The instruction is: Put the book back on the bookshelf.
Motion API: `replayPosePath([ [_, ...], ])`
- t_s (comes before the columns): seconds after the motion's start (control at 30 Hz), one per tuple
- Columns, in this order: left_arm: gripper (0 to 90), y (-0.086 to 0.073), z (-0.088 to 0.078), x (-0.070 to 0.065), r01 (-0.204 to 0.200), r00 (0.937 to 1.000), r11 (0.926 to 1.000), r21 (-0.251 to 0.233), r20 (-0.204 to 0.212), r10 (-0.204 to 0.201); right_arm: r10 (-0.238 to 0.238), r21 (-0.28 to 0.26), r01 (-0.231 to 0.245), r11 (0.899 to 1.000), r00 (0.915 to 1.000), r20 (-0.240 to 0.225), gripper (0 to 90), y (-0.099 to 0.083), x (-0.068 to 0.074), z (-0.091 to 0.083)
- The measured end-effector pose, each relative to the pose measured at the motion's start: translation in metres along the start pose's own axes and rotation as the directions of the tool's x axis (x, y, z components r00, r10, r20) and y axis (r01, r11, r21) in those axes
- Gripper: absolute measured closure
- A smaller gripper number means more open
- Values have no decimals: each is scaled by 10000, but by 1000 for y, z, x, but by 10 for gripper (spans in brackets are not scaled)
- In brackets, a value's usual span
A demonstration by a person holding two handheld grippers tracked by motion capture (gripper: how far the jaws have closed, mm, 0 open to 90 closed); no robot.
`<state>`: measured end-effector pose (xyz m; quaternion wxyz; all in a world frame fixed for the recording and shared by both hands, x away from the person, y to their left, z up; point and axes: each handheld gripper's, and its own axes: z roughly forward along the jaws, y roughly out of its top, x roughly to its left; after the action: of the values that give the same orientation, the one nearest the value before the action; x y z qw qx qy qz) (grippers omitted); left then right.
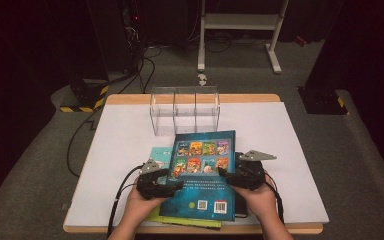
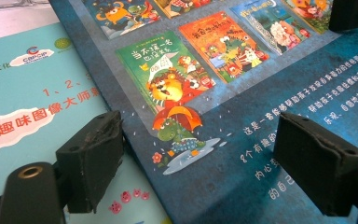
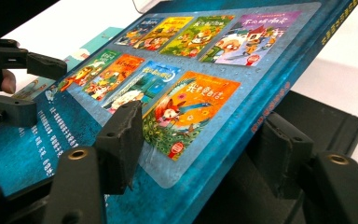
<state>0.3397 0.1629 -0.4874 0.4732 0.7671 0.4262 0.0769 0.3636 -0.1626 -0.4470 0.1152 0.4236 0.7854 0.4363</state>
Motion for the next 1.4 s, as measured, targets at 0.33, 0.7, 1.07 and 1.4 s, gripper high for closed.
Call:
replayPosePath([
  [0.33,148,0,-1,4,262,9992,9996,-88,299,-259,-579,-597,592,9965,9980,236,390,-4,7,-9],
  [0.7,141,0,-2,9,898,9919,9957,-230,922,-873,-1181,-1165,1235,9855,9917,517,394,-4,17,-20],
  [1.07,147,1,-2,10,1219,9830,9921,-281,1417,-1168,-1484,-1475,1563,9766,9869,628,394,-4,21,-24],
  [1.4,210,4,-14,5,1158,9886,9874,-1082,1088,-1040,-1408,-1562,1482,9765,9884,574,391,5,26,-28],
])
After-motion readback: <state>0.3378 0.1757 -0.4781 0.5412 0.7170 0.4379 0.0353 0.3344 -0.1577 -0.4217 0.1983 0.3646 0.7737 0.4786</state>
